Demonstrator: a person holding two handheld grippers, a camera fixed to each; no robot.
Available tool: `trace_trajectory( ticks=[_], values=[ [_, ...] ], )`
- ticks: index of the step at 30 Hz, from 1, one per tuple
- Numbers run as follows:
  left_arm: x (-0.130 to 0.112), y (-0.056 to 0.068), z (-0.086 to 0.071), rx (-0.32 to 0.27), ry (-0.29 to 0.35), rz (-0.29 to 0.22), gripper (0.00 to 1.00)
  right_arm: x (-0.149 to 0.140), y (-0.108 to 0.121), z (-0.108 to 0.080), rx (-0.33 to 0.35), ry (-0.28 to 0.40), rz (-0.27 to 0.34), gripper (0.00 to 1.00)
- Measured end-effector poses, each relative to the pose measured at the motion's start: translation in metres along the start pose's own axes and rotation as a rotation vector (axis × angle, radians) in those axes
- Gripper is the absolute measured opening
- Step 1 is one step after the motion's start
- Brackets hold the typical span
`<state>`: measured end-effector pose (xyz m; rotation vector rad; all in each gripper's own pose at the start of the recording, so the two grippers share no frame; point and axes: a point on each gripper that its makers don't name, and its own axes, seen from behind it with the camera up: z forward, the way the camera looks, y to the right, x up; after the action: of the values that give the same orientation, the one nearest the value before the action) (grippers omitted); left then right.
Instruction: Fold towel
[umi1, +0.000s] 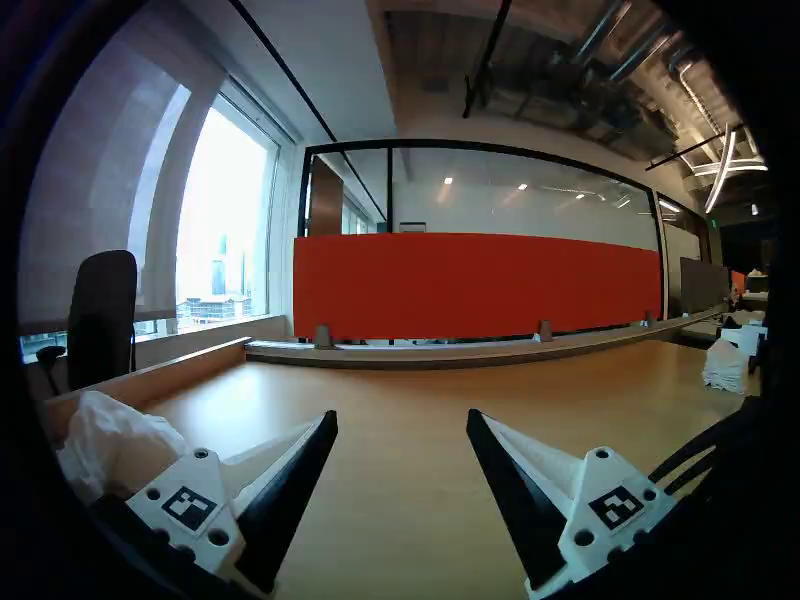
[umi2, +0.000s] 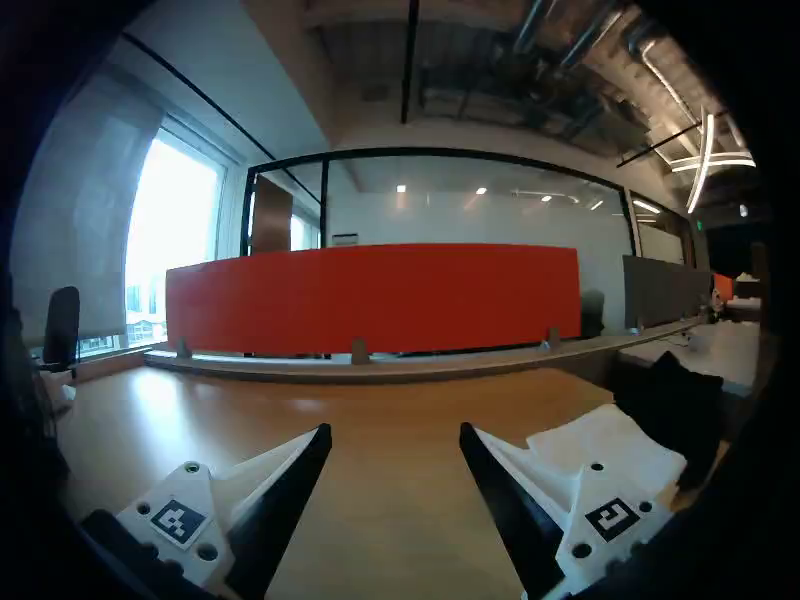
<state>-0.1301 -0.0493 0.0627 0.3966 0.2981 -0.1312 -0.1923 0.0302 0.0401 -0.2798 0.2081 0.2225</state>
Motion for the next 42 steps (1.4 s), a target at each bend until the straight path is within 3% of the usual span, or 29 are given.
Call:
trace_trajectory(
  ticks=[18,42],
  values=[
    [0.0,-0.001,-0.002,0.0,0.0,0.0,0.96,-0.007,-0.005,-0.004,-0.005,0.011,-0.038,0.99],
    [0.0,-0.003,-0.006,0.001,0.0,0.0,0.96,-0.007,-0.008,-0.006,0.008,0.014,-0.038,0.99]
  ],
)
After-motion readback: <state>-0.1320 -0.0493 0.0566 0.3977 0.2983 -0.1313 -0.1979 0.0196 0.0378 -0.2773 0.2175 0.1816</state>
